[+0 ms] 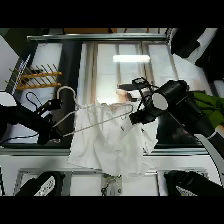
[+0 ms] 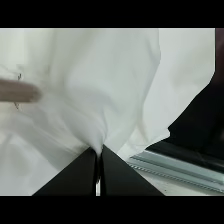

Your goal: Fold the clothes and pants, and hang the long-sleeved shirts on hangers.

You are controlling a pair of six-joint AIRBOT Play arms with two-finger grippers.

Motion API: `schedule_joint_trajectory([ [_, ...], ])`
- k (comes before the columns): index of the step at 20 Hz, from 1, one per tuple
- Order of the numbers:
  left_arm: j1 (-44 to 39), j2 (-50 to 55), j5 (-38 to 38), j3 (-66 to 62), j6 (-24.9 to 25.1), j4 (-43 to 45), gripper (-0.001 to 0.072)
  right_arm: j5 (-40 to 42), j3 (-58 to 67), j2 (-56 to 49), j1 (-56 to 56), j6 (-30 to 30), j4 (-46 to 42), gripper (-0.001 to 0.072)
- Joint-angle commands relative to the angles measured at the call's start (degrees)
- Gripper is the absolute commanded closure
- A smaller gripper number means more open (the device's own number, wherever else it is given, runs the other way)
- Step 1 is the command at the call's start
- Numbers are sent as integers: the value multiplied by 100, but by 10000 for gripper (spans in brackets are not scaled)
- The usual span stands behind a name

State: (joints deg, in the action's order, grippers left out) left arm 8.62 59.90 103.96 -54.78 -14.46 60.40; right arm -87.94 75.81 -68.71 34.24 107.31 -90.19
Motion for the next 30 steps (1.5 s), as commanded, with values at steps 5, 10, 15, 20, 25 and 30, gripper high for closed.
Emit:
schedule_joint_trajectory([
  [5,-584,-70,-369,632,4,-2,692,50,168,4,-284,122,48,693],
  [10,-826,-59,-1073,627,-212,0,692,48,168,4,-282,122,46,693],
  [15,-837,-59,-1209,623,-297,0,692,46,168,4,-282,120,46,693],
  [20,-551,-61,-1178,623,-317,0,692,-131,168,4,-282,118,44,693],
  [25,-828,-59,-1143,625,-315,-9,692,-120,168,4,-284,118,39,693],
  [30,-1408,-59,-1147,625,-400,-17,692,-122,168,4,-286,122,-22,693],
])
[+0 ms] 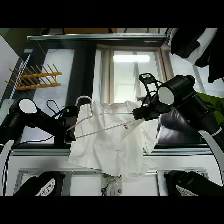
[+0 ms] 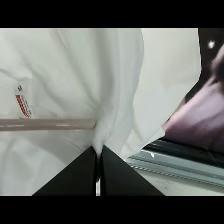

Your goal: Fold the clothes and pants, and hang the long-sleeved shirts on hangers.

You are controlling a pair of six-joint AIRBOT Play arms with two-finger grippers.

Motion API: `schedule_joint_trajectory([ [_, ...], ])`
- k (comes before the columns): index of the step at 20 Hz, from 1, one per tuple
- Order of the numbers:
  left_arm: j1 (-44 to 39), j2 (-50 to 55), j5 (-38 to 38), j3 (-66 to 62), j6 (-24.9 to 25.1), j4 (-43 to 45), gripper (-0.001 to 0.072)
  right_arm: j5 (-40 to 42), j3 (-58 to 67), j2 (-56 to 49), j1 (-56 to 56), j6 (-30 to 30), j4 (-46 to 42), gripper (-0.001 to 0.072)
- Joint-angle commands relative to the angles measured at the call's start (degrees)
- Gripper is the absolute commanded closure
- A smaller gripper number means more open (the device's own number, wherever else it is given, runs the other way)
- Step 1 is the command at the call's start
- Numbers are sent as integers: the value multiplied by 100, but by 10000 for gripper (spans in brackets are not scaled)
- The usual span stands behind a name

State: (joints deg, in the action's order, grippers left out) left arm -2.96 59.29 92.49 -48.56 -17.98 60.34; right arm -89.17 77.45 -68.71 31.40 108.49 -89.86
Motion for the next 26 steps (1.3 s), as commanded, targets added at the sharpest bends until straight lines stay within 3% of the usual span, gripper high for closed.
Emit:
schedule_joint_trajectory([
  [1,-317,2,-13,4,-107,-9,692,0,4,4,-2,4,-55,693],
  [19,-586,0,39,4,-308,-9,692,-22,4,0,-358,175,-203,694],
  [26,-588,7,-688,4,-667,-44,692,-26,4,15,-356,170,166,693],
])
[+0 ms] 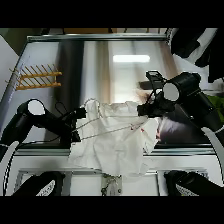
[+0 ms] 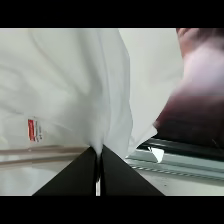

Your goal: Fold the clothes and pants, and hang the long-sleeved shirts on hangers.

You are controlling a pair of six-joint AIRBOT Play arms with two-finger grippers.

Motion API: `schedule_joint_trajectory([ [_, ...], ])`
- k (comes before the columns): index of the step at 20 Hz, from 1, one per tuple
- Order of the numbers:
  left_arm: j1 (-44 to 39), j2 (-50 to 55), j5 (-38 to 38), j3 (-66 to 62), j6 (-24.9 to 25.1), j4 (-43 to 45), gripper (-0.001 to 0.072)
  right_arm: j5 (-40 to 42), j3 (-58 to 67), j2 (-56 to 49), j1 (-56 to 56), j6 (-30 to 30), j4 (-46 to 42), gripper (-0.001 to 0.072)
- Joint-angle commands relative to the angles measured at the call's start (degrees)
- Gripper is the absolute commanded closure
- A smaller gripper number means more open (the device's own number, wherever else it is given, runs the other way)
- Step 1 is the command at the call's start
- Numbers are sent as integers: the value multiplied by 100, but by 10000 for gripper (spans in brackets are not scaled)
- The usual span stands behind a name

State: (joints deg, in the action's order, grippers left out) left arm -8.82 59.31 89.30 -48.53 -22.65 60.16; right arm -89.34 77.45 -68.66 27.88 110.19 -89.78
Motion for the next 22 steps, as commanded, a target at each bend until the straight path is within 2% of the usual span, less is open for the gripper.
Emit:
schedule_joint_trajectory([
  [1,-2,4,-459,2,-214,-26,692,-11,4,15,-4,0,155,694],
  [9,-2,278,-597,2,-323,-37,692,44,7,170,-7,-4,13,693],
  [12,-2,531,-586,0,-122,-131,692,321,11,173,-7,-92,-24,694],
  [16,-2,599,-1023,-66,-59,-367,692,437,304,168,-20,-372,-68,694],
  [22,-2,599,-997,-507,461,-474,692,455,756,157,-20,-546,-184,694],
])
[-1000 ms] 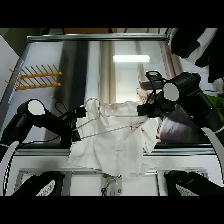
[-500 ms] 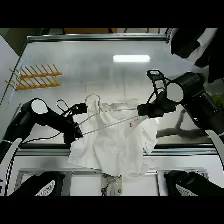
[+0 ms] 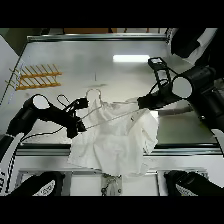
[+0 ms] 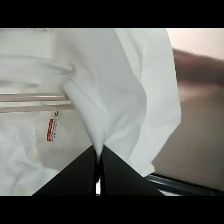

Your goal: Fold the clothes and pants, and hang the long-sleeved shirts on hangers.

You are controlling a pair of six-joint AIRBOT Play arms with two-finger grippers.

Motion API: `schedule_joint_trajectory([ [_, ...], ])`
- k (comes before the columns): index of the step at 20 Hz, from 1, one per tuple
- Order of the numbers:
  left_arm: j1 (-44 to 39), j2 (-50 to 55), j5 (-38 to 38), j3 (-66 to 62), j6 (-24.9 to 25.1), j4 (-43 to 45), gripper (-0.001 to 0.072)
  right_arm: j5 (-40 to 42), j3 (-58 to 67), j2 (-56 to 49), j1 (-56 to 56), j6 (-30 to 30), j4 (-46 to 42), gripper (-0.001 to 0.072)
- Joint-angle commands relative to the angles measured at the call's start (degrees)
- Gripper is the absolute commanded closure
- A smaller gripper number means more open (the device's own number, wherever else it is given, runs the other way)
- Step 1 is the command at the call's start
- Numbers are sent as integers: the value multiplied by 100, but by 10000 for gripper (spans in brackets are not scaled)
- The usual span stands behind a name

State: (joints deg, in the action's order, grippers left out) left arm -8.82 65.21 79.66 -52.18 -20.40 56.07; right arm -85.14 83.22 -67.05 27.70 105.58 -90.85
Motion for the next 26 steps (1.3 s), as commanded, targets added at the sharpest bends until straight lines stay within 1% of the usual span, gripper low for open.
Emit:
schedule_joint_trajectory([
  [1,-2,9,-20,-133,319,-66,692,52,212,-7,-2,-81,-131,694],
  [3,-2,9,-20,-131,358,-72,692,87,214,-17,-2,-83,-149,694],
  [5,-2,9,-15,-131,503,-72,692,122,214,-55,-2,-85,-157,694],
  [7,-2,9,90,-131,616,-72,692,328,214,-83,-2,-81,-197,694],
  [10,-2,9,192,-131,634,-72,692,686,214,-83,0,-79,-146,694],
  [14,-2,9,177,-131,636,-76,691,675,214,-85,2,-90,328,694],
  [20,-2,9,177,-131,634,-76,691,754,214,-85,444,-131,372,694],
  [23,-2,9,177,-131,634,-76,691,1091,214,-85,774,-129,481,694],
  [26,-2,9,177,-131,634,-76,691,1578,214,-85,994,-129,868,694],
])
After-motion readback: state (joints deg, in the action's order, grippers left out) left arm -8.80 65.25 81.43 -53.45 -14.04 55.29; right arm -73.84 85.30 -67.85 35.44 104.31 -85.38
